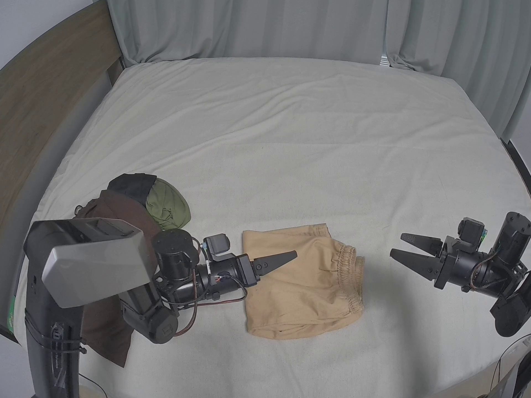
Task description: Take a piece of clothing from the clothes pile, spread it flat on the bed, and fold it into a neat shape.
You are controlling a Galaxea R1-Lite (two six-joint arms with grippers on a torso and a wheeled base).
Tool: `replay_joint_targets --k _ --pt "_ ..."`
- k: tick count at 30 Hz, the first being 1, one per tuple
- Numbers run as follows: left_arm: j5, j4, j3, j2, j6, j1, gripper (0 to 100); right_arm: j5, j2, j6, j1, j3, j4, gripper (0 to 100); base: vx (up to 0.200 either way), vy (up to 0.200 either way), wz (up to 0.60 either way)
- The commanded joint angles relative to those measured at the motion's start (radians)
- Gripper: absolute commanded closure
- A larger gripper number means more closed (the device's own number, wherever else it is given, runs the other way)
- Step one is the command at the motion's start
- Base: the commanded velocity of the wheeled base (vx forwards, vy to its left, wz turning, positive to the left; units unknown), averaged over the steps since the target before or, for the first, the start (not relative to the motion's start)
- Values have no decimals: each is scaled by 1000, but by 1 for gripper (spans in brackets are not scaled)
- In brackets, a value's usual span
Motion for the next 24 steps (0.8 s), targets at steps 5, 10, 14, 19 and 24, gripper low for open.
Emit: replay_joint_targets --k 5,10,14,19,24 --pt "-1 1 128 -127 154 50 0 -4 96 4 3 9 -2 0 0 0 0" --pt "-1 -1 178 -173 249 88 0 -29 110 6 4 31 -1 0 0 0 0" --pt "-20 -2 243 -213 508 157 0 -95 124 35 46 46 -1 0 0 0 0" --pt "-89 -4 308 -248 697 218 0 -173 125 121 96 44 -1 0 0 0 0" --pt "-152 -4 329 -264 806 297 0 -265 165 202 144 34 -1 0 0 0 0"
